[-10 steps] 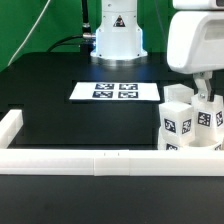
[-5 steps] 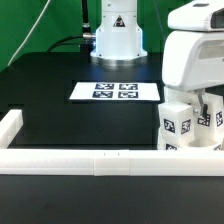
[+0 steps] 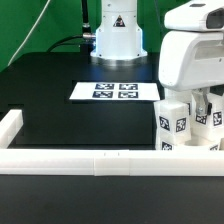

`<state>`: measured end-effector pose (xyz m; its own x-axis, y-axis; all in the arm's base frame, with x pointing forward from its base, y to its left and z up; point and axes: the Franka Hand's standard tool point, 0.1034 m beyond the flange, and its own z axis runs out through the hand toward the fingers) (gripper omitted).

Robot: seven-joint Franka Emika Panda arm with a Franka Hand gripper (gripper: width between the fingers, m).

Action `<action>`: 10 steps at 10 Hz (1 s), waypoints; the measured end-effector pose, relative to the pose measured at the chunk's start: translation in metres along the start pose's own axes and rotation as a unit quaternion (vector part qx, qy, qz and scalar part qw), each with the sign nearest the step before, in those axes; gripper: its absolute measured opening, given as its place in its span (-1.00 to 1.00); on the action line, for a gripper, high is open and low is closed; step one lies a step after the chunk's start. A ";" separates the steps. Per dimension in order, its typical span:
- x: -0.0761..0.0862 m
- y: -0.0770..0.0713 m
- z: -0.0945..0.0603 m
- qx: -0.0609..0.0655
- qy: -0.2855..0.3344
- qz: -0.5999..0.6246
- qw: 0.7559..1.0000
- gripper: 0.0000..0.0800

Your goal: Assemble stool

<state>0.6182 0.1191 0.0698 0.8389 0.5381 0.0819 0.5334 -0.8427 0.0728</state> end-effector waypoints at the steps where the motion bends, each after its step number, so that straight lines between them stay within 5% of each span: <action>1: 0.000 0.000 0.000 0.000 0.000 0.015 1.000 -0.16; 6: -0.001 -0.004 0.001 0.002 -0.006 0.234 0.972 -0.16; 10: -0.002 -0.002 0.001 0.000 -0.008 0.440 0.898 -0.16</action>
Offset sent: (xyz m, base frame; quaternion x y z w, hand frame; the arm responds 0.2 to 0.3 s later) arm 0.0071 -0.0064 0.0035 -0.0015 -0.0325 0.2471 0.9684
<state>0.6154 0.1195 0.0685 0.9371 -0.3361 0.0939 -0.3364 -0.9416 -0.0130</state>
